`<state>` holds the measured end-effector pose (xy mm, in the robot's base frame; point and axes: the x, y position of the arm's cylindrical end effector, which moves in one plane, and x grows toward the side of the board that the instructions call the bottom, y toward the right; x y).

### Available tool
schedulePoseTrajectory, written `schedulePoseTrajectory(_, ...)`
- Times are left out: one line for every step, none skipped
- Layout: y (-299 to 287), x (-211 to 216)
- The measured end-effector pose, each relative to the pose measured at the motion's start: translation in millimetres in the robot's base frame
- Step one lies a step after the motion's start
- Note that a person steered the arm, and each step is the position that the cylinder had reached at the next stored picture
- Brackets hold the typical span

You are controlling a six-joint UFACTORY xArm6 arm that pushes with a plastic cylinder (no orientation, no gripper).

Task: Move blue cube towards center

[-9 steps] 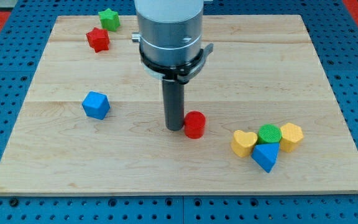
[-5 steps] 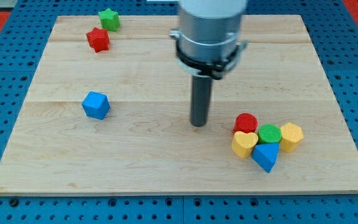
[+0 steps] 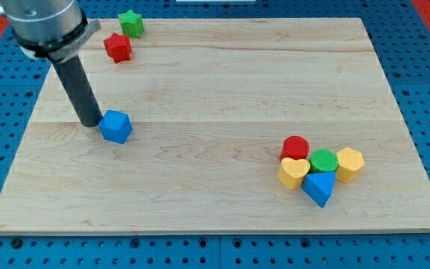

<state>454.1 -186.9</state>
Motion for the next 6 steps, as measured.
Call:
schedulePoseTrajectory(42, 16)
schedulePoseTrajectory(87, 12)
schedulePoseTrajectory(88, 6)
schedulePoseTrajectory(93, 7)
schedulePoseTrajectory(94, 9)
schedulePoseTrajectory(94, 9)
